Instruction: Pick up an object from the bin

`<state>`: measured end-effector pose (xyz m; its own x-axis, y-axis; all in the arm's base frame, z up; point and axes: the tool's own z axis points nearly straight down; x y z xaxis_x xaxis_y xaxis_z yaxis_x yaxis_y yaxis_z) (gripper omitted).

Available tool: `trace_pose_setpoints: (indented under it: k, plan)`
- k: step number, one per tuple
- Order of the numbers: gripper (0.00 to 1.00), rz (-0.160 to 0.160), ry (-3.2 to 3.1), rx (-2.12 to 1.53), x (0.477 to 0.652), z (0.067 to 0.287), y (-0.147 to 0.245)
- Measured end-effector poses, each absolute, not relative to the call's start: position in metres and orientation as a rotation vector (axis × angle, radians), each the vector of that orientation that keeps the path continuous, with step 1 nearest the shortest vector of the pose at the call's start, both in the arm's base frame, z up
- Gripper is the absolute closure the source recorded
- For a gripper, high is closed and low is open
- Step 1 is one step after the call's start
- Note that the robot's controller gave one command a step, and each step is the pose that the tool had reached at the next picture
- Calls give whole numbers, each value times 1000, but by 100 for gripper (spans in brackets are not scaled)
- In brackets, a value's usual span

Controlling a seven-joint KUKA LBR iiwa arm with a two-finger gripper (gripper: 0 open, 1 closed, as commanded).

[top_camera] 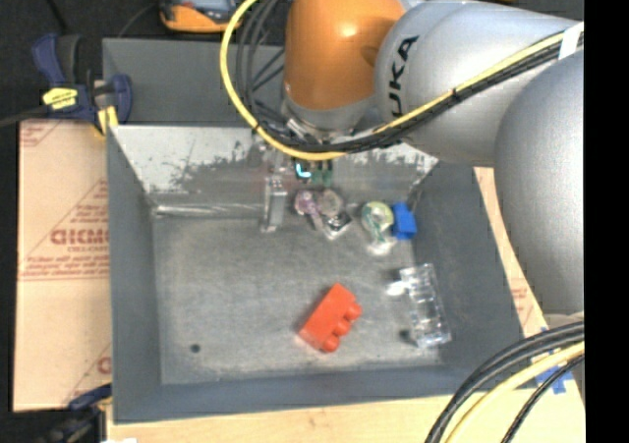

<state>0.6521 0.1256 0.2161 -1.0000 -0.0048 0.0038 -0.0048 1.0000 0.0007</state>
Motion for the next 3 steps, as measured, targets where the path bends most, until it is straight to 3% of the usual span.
trace_pose_setpoints:
  k: [1,2,3]
  plan:
    - [0,3,-3135,-56,607,153,70]
    - [0,1,-3106,450,551,98,59]
    - [0,0,-3087,609,514,71,39]
